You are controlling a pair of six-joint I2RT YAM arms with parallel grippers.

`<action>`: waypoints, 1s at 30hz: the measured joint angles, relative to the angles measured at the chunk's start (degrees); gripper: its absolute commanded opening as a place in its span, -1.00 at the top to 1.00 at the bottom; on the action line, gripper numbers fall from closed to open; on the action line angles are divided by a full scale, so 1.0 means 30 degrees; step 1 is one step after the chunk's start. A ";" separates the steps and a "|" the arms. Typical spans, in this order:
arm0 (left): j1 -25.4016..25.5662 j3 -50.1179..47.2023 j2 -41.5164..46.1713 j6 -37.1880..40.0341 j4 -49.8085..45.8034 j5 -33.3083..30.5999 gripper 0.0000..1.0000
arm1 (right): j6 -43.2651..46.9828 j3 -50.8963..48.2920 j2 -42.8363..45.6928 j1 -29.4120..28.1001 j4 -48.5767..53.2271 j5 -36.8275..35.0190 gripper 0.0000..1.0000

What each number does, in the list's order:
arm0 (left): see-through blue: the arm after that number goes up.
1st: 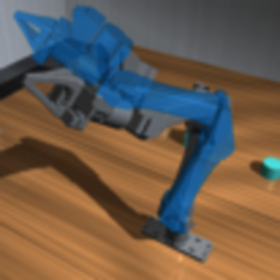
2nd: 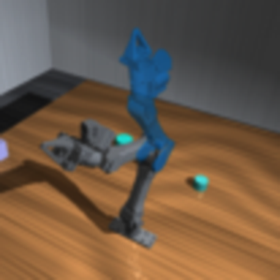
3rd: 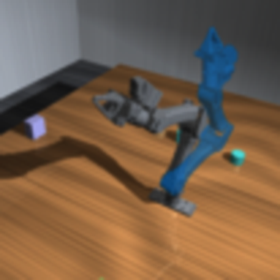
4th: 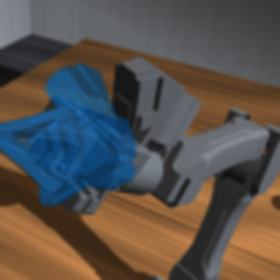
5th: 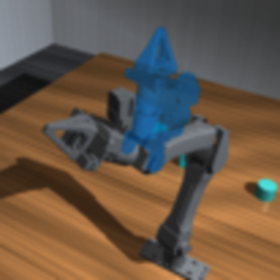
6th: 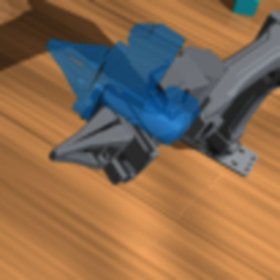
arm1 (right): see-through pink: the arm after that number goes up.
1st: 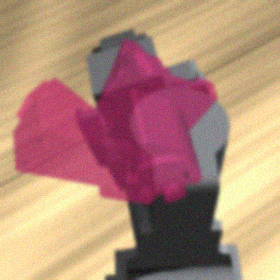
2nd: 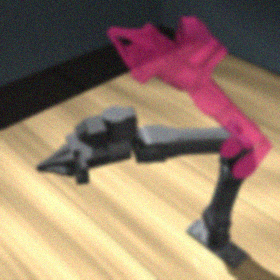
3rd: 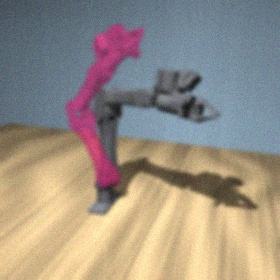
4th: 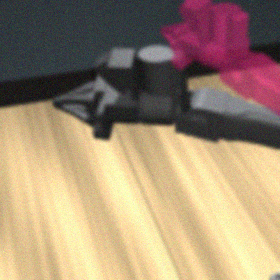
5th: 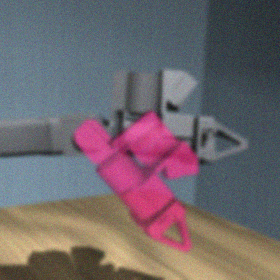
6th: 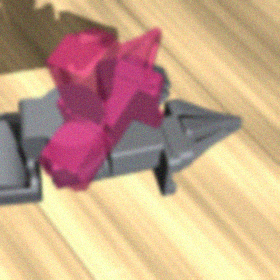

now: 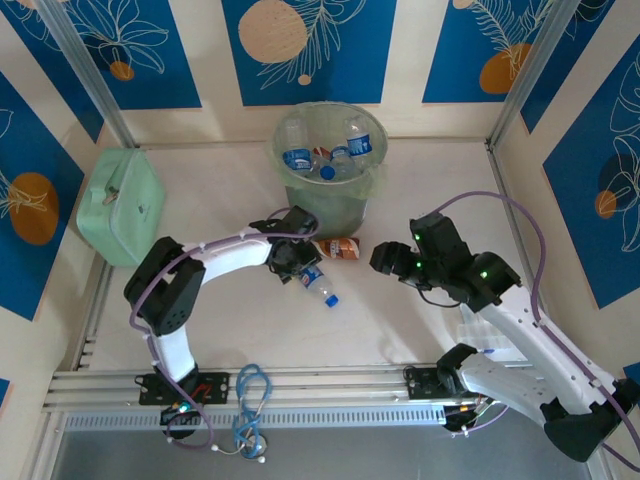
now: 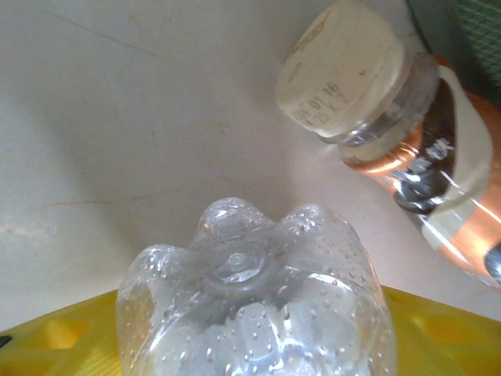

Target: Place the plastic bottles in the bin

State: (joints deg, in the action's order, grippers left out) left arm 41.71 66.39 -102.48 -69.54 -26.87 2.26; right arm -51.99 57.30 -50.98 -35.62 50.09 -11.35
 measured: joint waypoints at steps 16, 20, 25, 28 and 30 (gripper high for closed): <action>0.0029 -0.2324 0.9275 0.3155 0.4415 0.2703 -0.25 | 0.0240 0.0678 -0.1173 -0.1734 -0.2863 0.3694 -0.67; 0.0036 -0.2127 1.0069 0.3752 0.5559 0.4408 -0.25 | 0.0612 0.1945 -0.2251 -0.2193 -0.3650 0.4874 -0.70; 0.0036 -0.2113 1.0200 0.4167 0.6164 0.5931 -0.25 | 0.0911 0.2922 -0.2841 -0.2455 -0.4401 0.5814 -0.69; 0.0036 -0.2018 1.0491 0.4364 0.6302 0.6601 -0.26 | 0.1137 0.3577 -0.3337 -0.2703 -0.4401 0.5931 -0.66; 0.0036 -0.1654 1.0593 0.4532 0.6244 0.6885 -0.26 | 0.1348 0.4080 -0.3796 -0.3031 -0.4255 0.5763 -0.65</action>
State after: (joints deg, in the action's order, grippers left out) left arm 41.82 61.43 -70.70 -55.94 -8.14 22.92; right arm -47.94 69.54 -62.37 -44.71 37.32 5.93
